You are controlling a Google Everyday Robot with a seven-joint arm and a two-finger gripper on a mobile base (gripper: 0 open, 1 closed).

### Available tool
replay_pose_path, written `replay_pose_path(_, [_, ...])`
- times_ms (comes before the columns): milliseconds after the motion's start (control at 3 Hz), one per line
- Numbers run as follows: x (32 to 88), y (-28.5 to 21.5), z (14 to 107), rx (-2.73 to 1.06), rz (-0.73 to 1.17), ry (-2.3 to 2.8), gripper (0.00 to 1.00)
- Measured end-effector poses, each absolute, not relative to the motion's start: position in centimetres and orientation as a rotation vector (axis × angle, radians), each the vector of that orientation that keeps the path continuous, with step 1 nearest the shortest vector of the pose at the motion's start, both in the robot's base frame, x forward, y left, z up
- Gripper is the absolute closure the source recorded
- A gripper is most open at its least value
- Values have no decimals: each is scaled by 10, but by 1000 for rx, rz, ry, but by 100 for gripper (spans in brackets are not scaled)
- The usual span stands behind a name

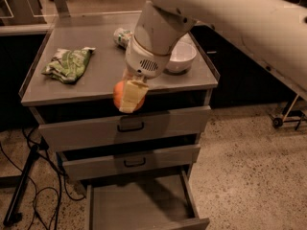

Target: Place orange into bottom drawer

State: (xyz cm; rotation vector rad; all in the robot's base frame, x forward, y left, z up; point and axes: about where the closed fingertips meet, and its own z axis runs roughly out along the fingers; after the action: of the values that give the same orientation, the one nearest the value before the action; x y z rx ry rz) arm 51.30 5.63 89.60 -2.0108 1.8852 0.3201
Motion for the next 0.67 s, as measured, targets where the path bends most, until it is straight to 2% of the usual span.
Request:
replay_pose_path(333, [517, 58, 898, -2010, 313, 1879, 100])
replay_pose_path(667, [511, 52, 856, -1967, 379, 1967, 100])
